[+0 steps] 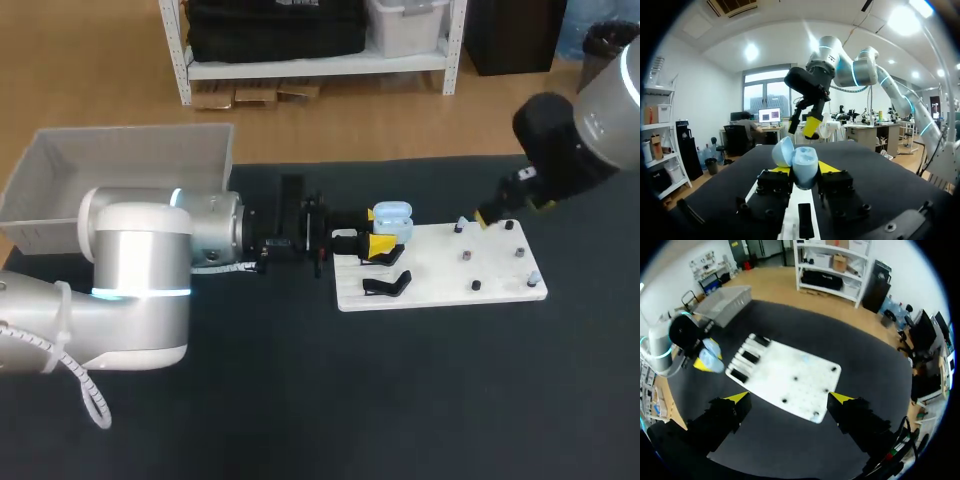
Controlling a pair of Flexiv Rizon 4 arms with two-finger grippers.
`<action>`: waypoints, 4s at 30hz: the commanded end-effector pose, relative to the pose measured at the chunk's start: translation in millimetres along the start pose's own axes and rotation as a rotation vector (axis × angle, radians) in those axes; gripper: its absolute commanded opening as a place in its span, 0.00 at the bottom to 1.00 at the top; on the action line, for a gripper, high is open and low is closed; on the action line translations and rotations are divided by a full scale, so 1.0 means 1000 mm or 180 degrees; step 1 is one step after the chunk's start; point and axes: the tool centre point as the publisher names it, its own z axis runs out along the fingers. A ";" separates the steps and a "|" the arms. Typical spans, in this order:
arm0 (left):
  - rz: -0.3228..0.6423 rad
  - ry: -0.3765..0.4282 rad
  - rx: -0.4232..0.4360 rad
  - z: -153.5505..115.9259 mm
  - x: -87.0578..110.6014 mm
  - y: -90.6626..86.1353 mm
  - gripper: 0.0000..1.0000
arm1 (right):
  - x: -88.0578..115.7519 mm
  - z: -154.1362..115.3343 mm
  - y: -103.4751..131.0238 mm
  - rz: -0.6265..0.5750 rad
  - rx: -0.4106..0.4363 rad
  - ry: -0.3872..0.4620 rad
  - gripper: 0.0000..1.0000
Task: Pick up each earbud case from the left stands, insert the matching earbuds, close the lid, and place the case in the box.
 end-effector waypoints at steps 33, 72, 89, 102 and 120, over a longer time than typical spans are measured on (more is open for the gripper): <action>0.0009 -0.0015 -0.0011 0.000 0.001 0.000 0.00 | 0.078 0.068 -0.031 0.0132 0.0738 0.1037 0.58; 0.0009 -0.0015 -0.0011 0.000 0.001 0.000 0.00 | 0.075 0.088 -0.045 0.0130 0.0989 0.0893 0.15; 0.0009 -0.0015 -0.0011 0.000 0.001 0.000 0.00 | 0.067 0.038 -0.031 0.0108 0.1120 0.0879 0.00; 0.0009 -0.0015 -0.0011 0.000 0.001 0.000 0.00 | 0.034 -0.043 0.048 0.0070 0.0793 0.1008 0.00; 0.0009 -0.0015 -0.0011 0.000 0.001 0.000 0.00 | 0.008 -0.047 0.108 -0.0080 0.0633 0.1023 0.00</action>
